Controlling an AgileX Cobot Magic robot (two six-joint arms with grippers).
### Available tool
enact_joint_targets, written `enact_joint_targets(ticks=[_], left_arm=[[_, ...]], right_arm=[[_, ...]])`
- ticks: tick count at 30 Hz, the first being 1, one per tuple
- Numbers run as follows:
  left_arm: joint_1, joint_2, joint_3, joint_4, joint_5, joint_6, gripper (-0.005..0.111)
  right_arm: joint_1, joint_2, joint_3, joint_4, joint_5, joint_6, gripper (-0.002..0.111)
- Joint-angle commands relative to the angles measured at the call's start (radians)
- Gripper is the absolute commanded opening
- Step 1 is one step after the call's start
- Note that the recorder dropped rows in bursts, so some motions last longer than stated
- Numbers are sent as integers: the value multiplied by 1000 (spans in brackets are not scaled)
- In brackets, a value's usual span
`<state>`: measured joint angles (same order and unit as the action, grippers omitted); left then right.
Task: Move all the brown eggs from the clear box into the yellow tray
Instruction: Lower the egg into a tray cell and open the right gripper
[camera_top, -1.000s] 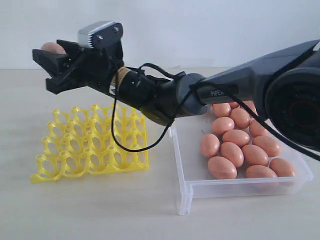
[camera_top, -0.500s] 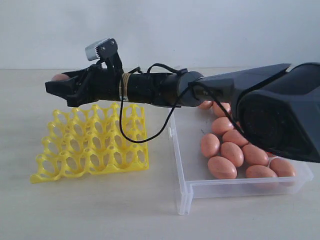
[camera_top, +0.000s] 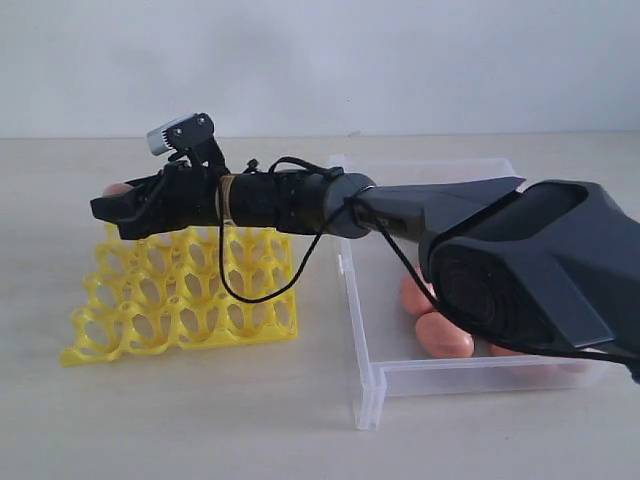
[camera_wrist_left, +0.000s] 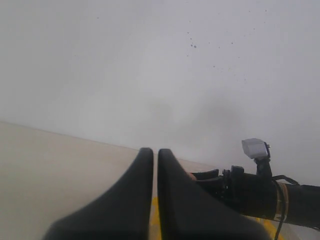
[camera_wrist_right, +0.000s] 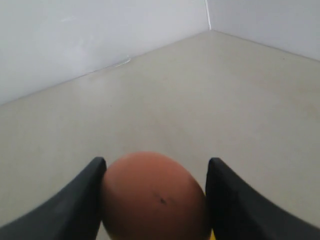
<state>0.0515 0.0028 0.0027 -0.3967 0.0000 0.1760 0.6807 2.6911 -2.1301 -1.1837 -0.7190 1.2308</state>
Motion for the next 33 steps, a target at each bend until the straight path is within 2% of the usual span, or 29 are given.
enact_joint_targets(ticks=[1,11,22,24,26,28,29,33], left_arm=[[-4,-3,-3,-3,0,9,4],[-4,-3,-3,-3,0,9,4],[-4,-3,-3,-3,0,9,4],[-4,-3,-3,-3,0,9,4],[-4,-3,-3,-3,0,9,4],[-4,-3,-3,-3,0,9,4],[-4,-3,-3,-3,0,9,4],[-4,-3,-3,-3,0,9,4]], right_arm=[[19,-5,-26,-2,35,-13,0],[38,26,-26,20,116,-18,0],[38,39,-26,62,124,-36,1],[38,39,-26,62,124,-36,13],[38,39,-26,62,124,-31,37],[38,39,-26,62,124,-17,54],[38,39,-26,62,125,-8,57],[38,39,-26,62,125,-5,57]])
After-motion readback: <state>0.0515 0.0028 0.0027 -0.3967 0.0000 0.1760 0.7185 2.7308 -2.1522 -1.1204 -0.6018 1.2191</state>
